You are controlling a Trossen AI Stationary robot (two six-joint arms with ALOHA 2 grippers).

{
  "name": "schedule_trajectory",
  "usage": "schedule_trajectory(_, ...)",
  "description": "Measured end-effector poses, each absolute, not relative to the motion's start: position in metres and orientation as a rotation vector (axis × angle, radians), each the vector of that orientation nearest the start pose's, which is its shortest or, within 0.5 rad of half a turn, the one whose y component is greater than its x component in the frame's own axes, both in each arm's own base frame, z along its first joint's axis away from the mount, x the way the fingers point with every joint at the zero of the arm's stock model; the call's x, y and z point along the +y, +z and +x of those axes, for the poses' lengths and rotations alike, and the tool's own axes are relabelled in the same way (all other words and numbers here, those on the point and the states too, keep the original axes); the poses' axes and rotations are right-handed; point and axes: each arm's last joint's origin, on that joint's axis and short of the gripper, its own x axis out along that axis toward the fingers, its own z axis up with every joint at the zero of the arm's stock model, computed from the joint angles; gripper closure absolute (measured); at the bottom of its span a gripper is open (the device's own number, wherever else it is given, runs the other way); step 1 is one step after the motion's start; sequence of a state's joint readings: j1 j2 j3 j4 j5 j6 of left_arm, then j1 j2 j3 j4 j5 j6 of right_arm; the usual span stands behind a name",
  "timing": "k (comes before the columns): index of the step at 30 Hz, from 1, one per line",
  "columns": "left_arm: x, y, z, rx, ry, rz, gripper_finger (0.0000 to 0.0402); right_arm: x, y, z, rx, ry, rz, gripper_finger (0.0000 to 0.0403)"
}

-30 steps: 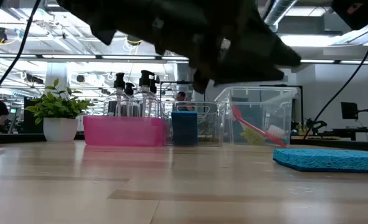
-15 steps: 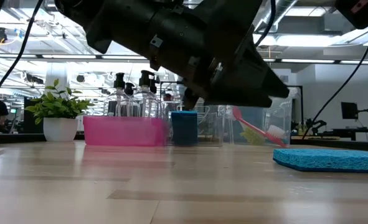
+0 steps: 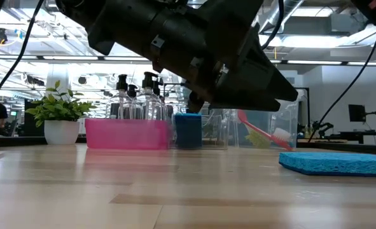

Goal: Pick & Place Kitchen Sink Supplies
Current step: Put the blue sponge into the transparent bin

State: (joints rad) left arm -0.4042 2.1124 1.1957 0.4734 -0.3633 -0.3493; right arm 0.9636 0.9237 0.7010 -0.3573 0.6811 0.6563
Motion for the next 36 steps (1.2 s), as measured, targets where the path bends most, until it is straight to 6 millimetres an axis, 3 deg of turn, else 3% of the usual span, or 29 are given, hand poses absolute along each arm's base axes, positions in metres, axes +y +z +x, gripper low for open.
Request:
schedule_trajectory(7,-0.163,0.133,0.409,0.404,0.020,-0.186,0.0253,0.145,0.269,0.122,0.461,0.136,0.215,0.0301)
schedule_trajectory(15,-0.154,0.137,0.424,0.377,0.028,-0.203,0.0253,0.145,0.269,0.122,0.463,0.133,0.212,0.0301)
schedule_trajectory(26,-0.168,0.097,0.456,0.434,-0.056,-0.222,0.0253,0.150,0.267,0.115,0.494,0.192,0.195,0.0301)
schedule_trajectory(36,-0.166,0.075,0.454,0.562,0.005,-0.291,0.0254,0.150,0.267,0.114,0.499,0.191,0.213,0.0301)
